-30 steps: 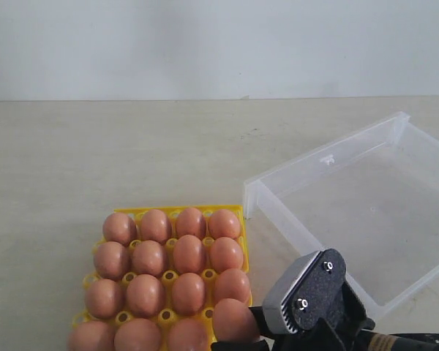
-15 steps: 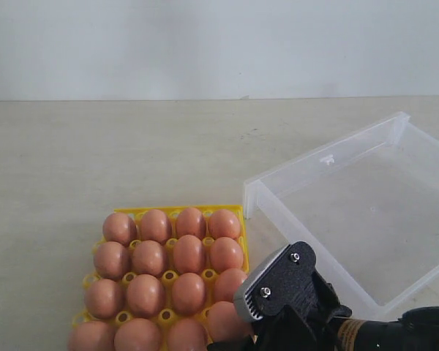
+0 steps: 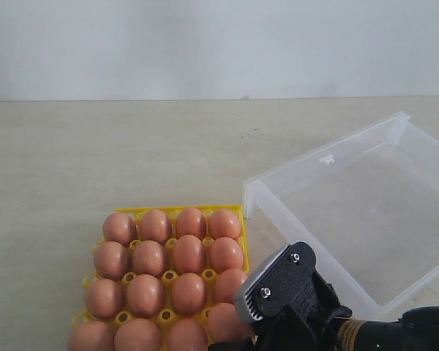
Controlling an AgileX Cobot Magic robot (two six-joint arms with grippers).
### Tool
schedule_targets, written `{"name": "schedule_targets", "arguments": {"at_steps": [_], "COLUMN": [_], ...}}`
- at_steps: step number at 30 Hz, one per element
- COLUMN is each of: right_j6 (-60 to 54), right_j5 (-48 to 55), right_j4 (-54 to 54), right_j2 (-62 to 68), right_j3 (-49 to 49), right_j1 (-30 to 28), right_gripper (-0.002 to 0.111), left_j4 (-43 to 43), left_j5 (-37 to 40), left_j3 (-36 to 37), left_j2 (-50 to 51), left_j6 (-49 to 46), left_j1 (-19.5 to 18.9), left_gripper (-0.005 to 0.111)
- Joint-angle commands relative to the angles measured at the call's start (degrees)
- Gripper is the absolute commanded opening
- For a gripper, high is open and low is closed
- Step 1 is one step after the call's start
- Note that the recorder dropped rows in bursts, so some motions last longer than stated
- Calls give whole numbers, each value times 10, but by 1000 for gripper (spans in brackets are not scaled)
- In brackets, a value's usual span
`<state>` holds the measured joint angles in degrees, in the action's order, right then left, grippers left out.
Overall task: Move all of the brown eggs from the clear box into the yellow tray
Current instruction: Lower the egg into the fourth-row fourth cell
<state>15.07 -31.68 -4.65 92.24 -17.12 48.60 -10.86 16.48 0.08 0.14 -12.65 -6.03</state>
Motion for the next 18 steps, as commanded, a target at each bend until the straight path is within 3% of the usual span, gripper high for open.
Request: {"name": "schedule_targets", "arguments": {"at_steps": [1,10,14,18], "right_j6": [-4,-4,-4,-4], "right_j5": [4,16,37,50], "right_j4": [-4,-18,-24,-24], "right_j2": [-1,-1,-1,-1], "right_j3": [-1,-1,-1,-1], "right_j1": [0,0,0,0], "right_gripper": [46,47,64,67], "left_j4": [-3,-3,-3,-3], "left_j5": [-2,-2,-2,-2], "left_j3": [-1,-1,-1,-1], "left_j2": [-1,-1,-1,-1], "left_j6": [-4,-4,-4,-4], "left_j1": [-1,-1,-1,-1], "left_gripper": [4,4,4,4]}}
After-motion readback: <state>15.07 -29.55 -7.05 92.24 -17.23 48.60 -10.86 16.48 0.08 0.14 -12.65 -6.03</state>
